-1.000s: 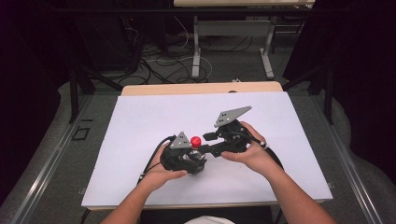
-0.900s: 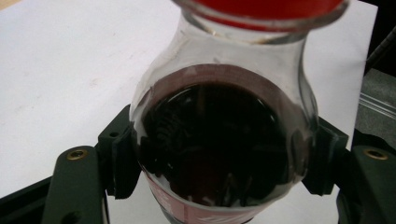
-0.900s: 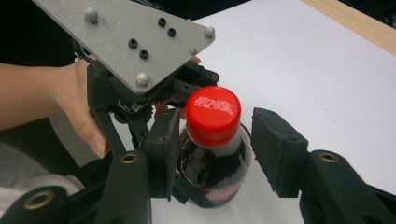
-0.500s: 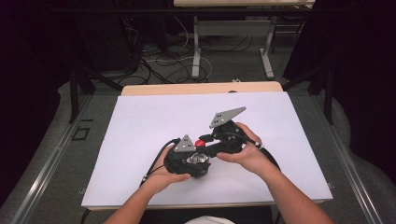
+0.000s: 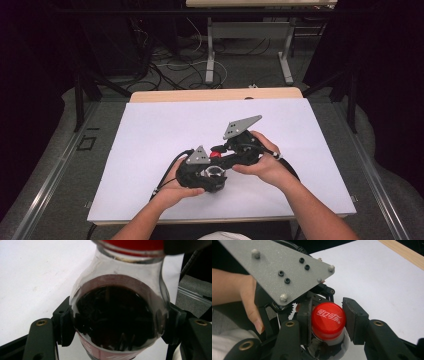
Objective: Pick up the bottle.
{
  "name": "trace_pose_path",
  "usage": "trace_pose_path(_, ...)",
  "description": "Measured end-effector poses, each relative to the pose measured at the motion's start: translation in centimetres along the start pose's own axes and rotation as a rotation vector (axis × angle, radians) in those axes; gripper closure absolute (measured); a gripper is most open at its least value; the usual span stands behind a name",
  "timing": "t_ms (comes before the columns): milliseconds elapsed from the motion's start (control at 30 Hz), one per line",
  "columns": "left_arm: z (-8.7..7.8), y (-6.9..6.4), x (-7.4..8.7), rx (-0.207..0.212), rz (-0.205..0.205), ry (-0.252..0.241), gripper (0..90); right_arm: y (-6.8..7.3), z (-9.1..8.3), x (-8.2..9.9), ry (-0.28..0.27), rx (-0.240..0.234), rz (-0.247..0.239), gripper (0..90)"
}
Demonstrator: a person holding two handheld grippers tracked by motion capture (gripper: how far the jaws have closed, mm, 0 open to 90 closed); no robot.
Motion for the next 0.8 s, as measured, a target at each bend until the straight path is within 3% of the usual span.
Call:
trace_pose_path(167, 0.0, -0.2, 0.0, 0.02, 0.018, -0.002, 30.1, -0.1, -0.2, 0.0, 0.015, -0.063, -0.057, 61.6)
trace_pose_path(267, 0.0, -0.4, 0.1, 0.06, 0.032, -0.011, 30.1, -0.3, -0.3, 0.0, 0.021, -0.115, -0.081, 61.6)
trace_pose_path(433, -0.3, -0.9, 0.0, 0.105, 0.072, -0.016, 30.0, -0.5, -0.6, -0.1, 0.016, -0.229, -0.178, 61.6)
trace_pose_path(533, -0.5, -1.1, -0.2, 0.097, 0.077, -0.021, 30.0, -0.8, -0.8, -0.3, 0.015, -0.3, -0.256, 61.5)
trace_pose_path(567, -0.5, -1.0, -0.2, 0.093, 0.071, -0.018, 30.0, -0.9, -0.8, -0.4, 0.004, -0.311, -0.262, 61.3)
trace_pose_path(667, -0.5, -0.8, -0.3, 0.062, 0.059, -0.02, 30.0, -0.9, -0.8, -0.5, 0.023, -0.267, -0.218, 60.3)
trace_pose_path(733, -0.5, -0.6, -0.3, 0.044, 0.046, -0.023, 29.9, -0.6, -0.7, -0.6, 0.014, -0.197, -0.18, 51.0)
trace_pose_path(767, -0.5, -0.6, -0.3, 0.044, 0.046, -0.023, 29.9, -0.6, -0.7, -0.6, 0.014, -0.197, -0.18, 51.0)
trace_pose_path(800, -0.6, -0.5, -0.3, 0.031, 0.031, -0.026, 29.9, -0.1, -0.7, -0.6, 0.01, -0.117, -0.148, 48.8)
Point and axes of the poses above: each handheld gripper's, and its own axes: z roughly forward along the jaws, x roughly out of its underside, y roughly to its left, the point moved 3 cm from there along z, roughly forward along the jaws, and after that the axes turned 1 degree about -z, right-handed, at the moved point
